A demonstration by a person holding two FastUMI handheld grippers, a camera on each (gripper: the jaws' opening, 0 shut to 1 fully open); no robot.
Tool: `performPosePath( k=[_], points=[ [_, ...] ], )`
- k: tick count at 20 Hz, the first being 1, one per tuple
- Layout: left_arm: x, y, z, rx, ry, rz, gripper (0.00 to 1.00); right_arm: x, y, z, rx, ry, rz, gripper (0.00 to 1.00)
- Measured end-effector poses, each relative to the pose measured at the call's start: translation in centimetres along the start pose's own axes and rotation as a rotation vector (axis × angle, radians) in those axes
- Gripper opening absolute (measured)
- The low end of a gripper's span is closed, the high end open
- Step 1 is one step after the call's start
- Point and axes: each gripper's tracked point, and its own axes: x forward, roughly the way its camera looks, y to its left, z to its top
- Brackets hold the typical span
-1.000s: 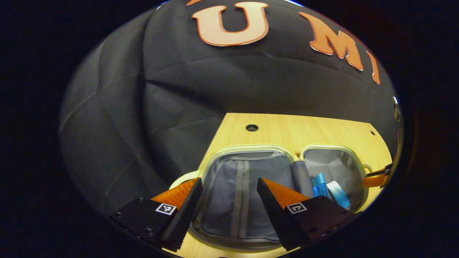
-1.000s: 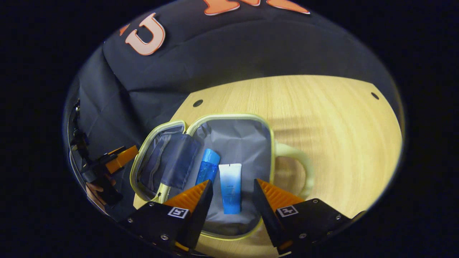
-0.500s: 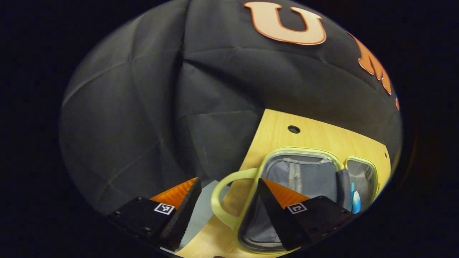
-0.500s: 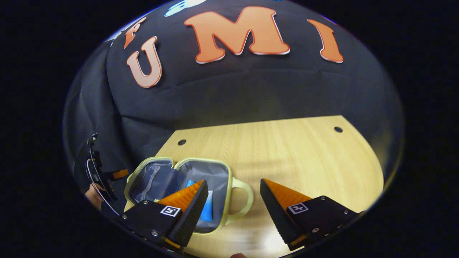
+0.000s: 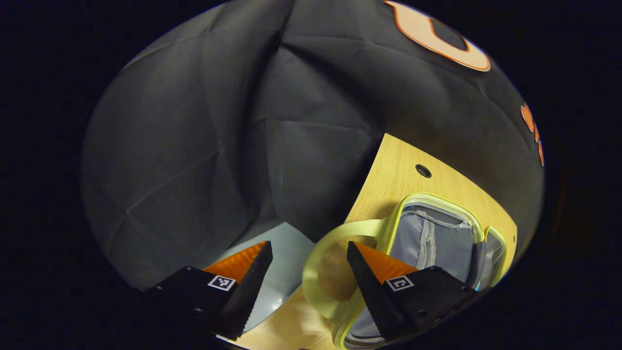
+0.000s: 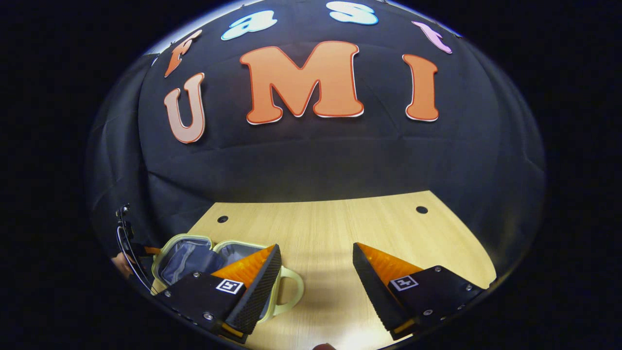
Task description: First open the suitcase, pack the skin care products into it, and then close the suitcase.
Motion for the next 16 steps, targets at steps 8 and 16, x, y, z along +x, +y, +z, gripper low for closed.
performPosePath(
  k=[8, 16],
  points=[
    [1.0, -1.2, -1.0, -0.013, 0.083, -0.063, 0.78, -1.5, -3.0, 1.7, 0.003, -0.046, -0.062, 0.95],
    [-0.7, -1.1, -1.5, -0.001, 0.128, -0.109, 0.78, -1.4, -2.1, 1.3, -0.016, -0.030, -0.028, 0.95]
  ],
)
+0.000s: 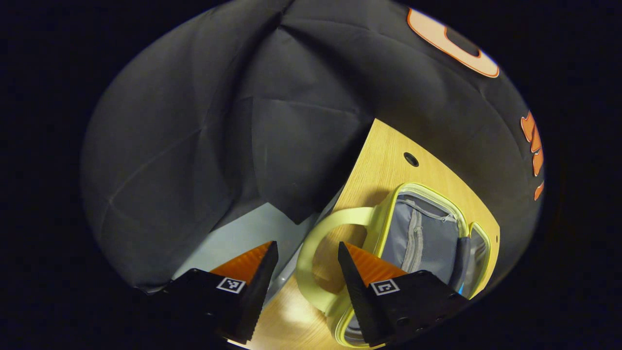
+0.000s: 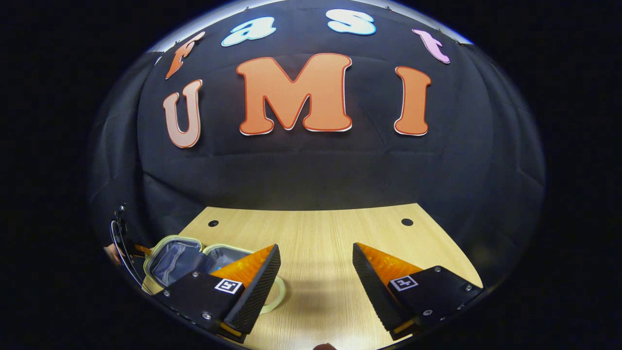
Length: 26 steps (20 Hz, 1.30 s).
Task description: First open the suitcase, pack the skin care products into it, and then close the suitcase.
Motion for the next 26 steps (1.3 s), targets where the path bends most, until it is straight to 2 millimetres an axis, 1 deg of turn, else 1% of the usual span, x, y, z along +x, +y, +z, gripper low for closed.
performPosePath(
  k=[1, 3, 4, 5, 6, 8, 10, 11, 12, 13, 14, 16, 18, 20, 22, 26],
  points=[
    [0.3, 0.6, -0.3, -0.003, 0.009, 0.011, 0.78, 0.0, 0.2, 0.1, -0.003, -0.001, 0.006, 0.95],
    [0.8, 0.8, -1.2, -0.045, 0.049, 0.003, 0.78, 0.0, 0.7, 0.1, -0.009, 0.000, 0.019, 0.95],
    [1.0, 0.5, -1.3, -0.087, 0.054, -0.016, 0.73, 0.0, 0.6, 0.1, -0.014, 0.001, 0.020, 0.95],
    [1.4, 0.1, -1.5, -0.136, 0.065, -0.021, 0.46, -0.1, 0.6, 0.3, -0.017, -0.006, 0.018, 0.95],
    [2.6, 0.2, -1.7, -0.153, 0.076, -0.011, 0.19, 0.0, 0.5, 0.4, -0.021, -0.008, 0.020, 0.95],
    [1.2, -0.5, -1.2, -0.146, 0.039, -0.047, 0.13, -0.3, 0.0, 0.3, -0.028, -0.008, 0.012, 0.95],
    [-0.4, -1.3, 0.4, -0.100, -0.013, -0.082, 0.12, -0.7, -0.9, 0.3, -0.029, -0.011, -0.003, 0.95],
    [-1.9, -1.2, 1.1, -0.070, -0.047, -0.073, 0.12, -1.0, -1.3, 0.1, -0.028, -0.010, -0.006, 0.95],
    [-3.3, -1.7, 2.1, -0.049, -0.079, -0.085, 0.07, -1.2, -1.8, 0.2, -0.027, -0.016, -0.013, 0.95],
    [-4.3, -2.5, 2.6, -0.012, -0.095, -0.090, 0.02, -1.4, -2.2, 0.3, -0.026, -0.021, -0.012, 0.95],
    [-5.7, -2.8, 3.2, 0.031, -0.121, -0.085, 0.02, -1.6, -2.5, 0.4, -0.027, -0.025, -0.013, 0.95],
    [-8.6, -4.0, 5.0, 0.114, -0.184, -0.091, 0.02, -1.8, -3.2, 0.6, -0.026, -0.032, -0.010, 0.95],
    [-11.0, -6.4, 6.0, 0.159, -0.229, -0.100, 0.02, -1.8, -3.7, 0.9, -0.025, -0.046, 0.001, 0.95],
    [-13.9, -8.0, 7.5, 0.182, -0.276, -0.110, 0.02, -1.9, -4.4, 1.1, -0.044, -0.057, 0.017, 0.95],
    [-16.5, -10.6, 7.8, 0.226, -0.322, -0.111, 0.02, -1.9, -5.2, 1.3, -0.074, -0.064, 0.033, 0.95],
    [-20.6, -16.1, 7.2, 0.322, -0.387, -0.109, 0.02, -2.5, -7.0, 1.9, -0.074, -0.087, 0.067, 0.95]
  ],
)
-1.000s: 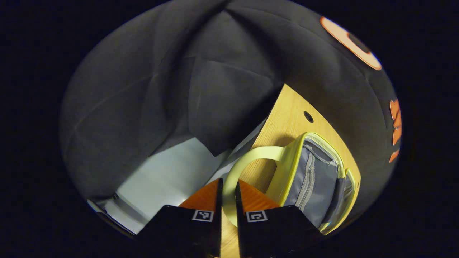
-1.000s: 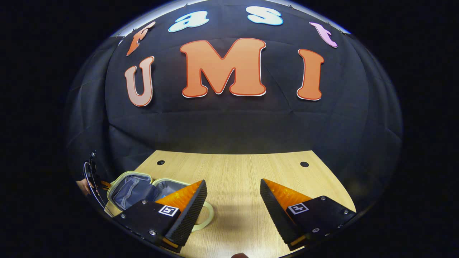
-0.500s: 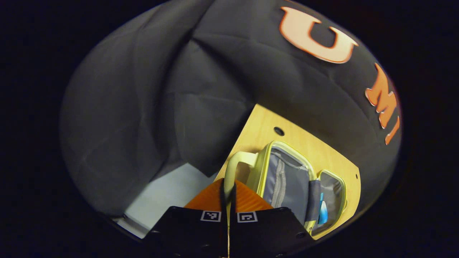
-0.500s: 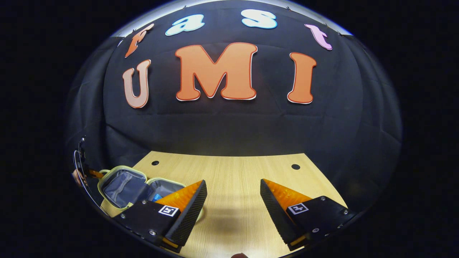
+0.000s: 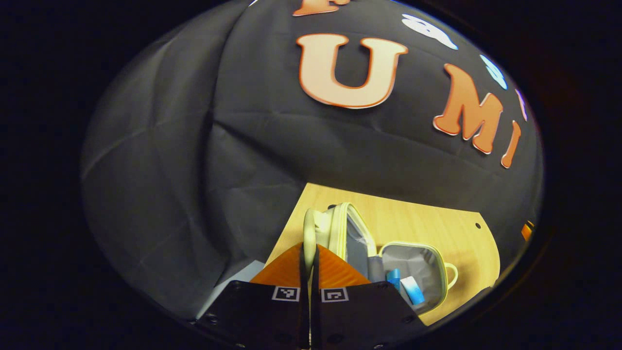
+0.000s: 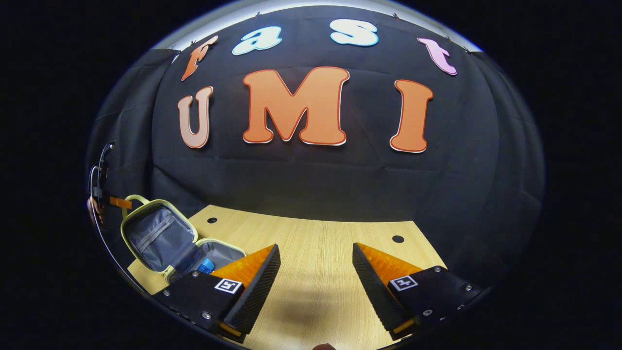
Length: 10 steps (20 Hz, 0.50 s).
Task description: First open the suitcase, pack the skin care products into it, and then close the suitcase.
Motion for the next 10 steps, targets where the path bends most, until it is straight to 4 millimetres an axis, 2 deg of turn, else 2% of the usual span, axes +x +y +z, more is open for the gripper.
performPosePath(
  k=[4, 7, 10],
  points=[
    [-3.3, -5.7, 1.9, 0.057, -0.053, -0.037, 0.01, -0.6, -2.1, 0.5, 0.010, -0.030, 0.014, 0.95],
    [-4.4, -9.9, 2.3, 0.081, -0.067, -0.059, 0.01, -1.1, -3.8, 0.5, -0.006, -0.048, 0.014, 0.95],
    [-5.5, -14.9, 2.4, 0.120, -0.079, -0.107, 0.01, -1.7, -5.4, 0.1, -0.026, -0.056, 0.016, 0.95]
  ],
)
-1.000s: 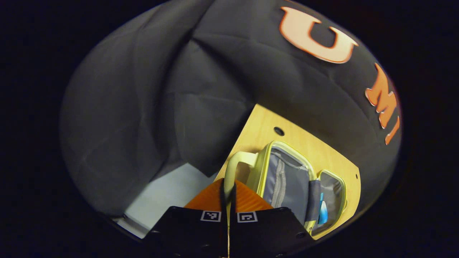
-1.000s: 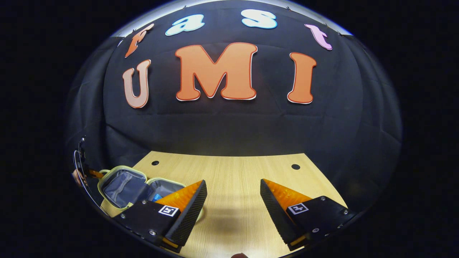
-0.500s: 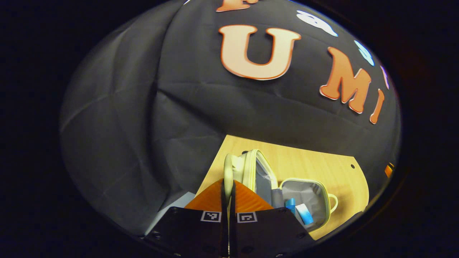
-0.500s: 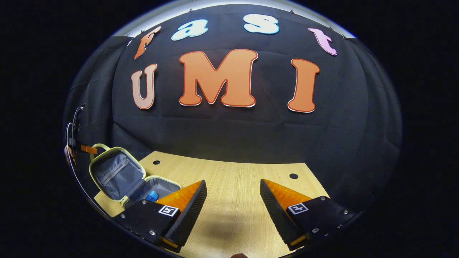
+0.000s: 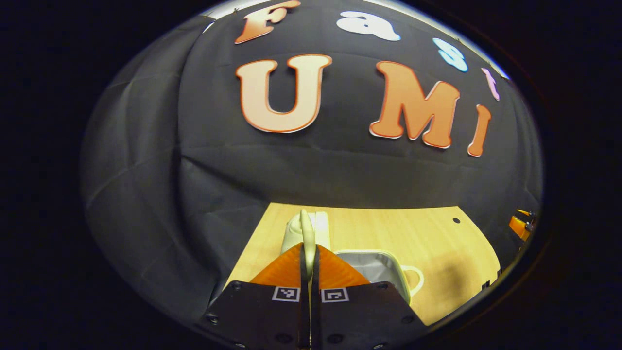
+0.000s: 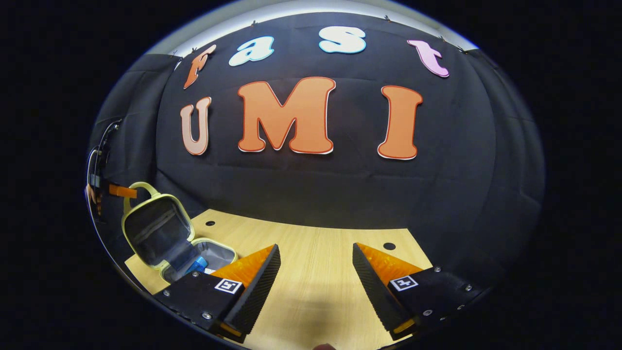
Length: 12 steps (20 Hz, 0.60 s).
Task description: First open the suitcase, pack the skin care products into it, and then close the suitcase.
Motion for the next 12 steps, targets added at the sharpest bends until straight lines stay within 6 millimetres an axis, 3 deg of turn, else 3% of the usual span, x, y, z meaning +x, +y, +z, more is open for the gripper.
performPosePath(
  k=[4, 6, 7, 12],
  points=[
    [0.9, -7.7, -0.3, 0.068, 0.005, -0.076, 0.01, -0.5, -2.2, -0.5, 0.004, -0.006, -0.005, 0.95],
    [1.7, -11.5, -1.4, 0.065, 0.019, -0.123, 0.01, -0.8, -3.4, -0.9, 0.013, -0.004, -0.010, 0.95],
    [1.8, -13.3, -2.1, 0.062, 0.029, -0.149, 0.02, -1.0, -4.1, -1.1, 0.017, -0.005, -0.012, 1.00],
    [4.4, -20.3, -6.0, 0.087, 0.095, -0.218, 0.01, -1.0, -6.9, -2.6, 0.020, 0.008, -0.023, 0.95]
  ],
)
